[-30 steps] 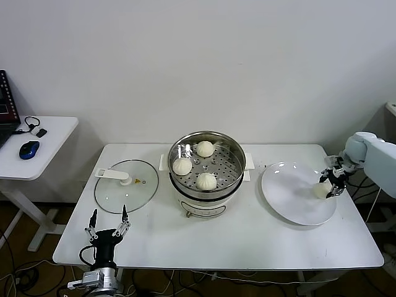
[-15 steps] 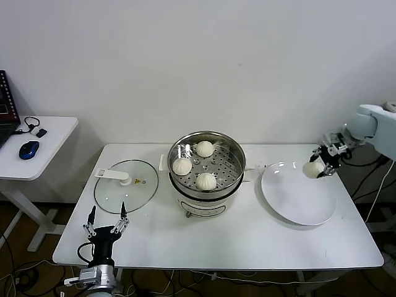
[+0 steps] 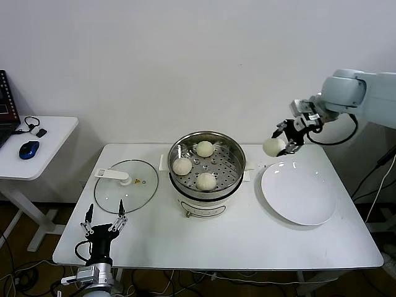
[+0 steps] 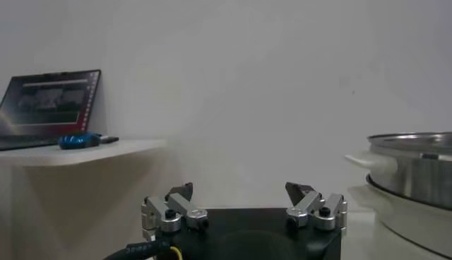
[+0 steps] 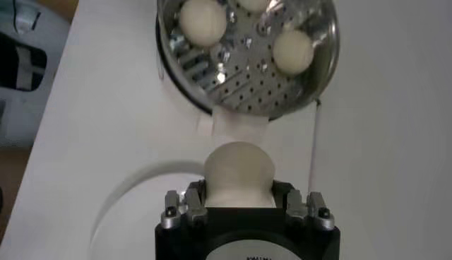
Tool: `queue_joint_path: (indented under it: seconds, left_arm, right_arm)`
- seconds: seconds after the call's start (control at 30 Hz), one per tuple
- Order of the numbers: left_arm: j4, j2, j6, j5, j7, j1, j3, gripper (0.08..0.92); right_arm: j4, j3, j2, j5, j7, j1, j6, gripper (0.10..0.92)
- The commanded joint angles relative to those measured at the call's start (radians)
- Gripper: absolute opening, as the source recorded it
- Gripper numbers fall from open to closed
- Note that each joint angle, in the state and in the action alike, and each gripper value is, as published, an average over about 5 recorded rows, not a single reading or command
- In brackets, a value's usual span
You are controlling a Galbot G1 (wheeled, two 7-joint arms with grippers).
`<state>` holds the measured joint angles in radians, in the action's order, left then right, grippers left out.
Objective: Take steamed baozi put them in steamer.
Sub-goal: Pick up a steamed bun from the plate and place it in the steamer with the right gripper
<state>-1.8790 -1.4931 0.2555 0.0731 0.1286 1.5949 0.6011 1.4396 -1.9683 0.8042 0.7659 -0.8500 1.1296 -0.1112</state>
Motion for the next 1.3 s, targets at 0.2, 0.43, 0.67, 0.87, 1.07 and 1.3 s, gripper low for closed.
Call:
queue_joint_path:
  seconds: [0.2, 0.43, 0.67, 0.87, 1.07, 1.3]
  left_arm:
    - [-0.012, 0.006, -0.002, 0.001, 0.000, 0.003, 0.012, 0.823]
    - [-0.006, 0.011, 0.004, 0.002, 0.001, 0.005, 0.021, 0.823]
    - [0.007, 0.017, 0.012, 0.003, 0.004, 0.001, 0.024, 0.823]
    - [0.016, 0.016, 0.015, 0.001, 0.005, -0.003, 0.023, 0.823]
    - [0.018, 0.016, 0.017, 0.001, 0.007, -0.005, 0.025, 0.823]
    - [0.021, 0.015, 0.023, 0.002, 0.011, -0.003, 0.026, 0.823]
  right_arm:
    - [0.010, 0.083, 0.194, 0.136, 0.131, -0.126, -0.132, 0.619]
    - [-0.093, 0.139, 0.238, 0.087, 0.143, -0.261, -0.138, 0.619]
    - [-0.167, 0.179, 0.265, 0.067, 0.152, -0.337, -0.140, 0.619]
    - [-0.168, 0.196, 0.263, 0.042, 0.157, -0.380, -0.145, 0.619]
    - [-0.176, 0.221, 0.259, 0.017, 0.170, -0.427, -0.150, 0.619]
    - [-0.207, 0.243, 0.268, 0.003, 0.170, -0.456, -0.148, 0.619]
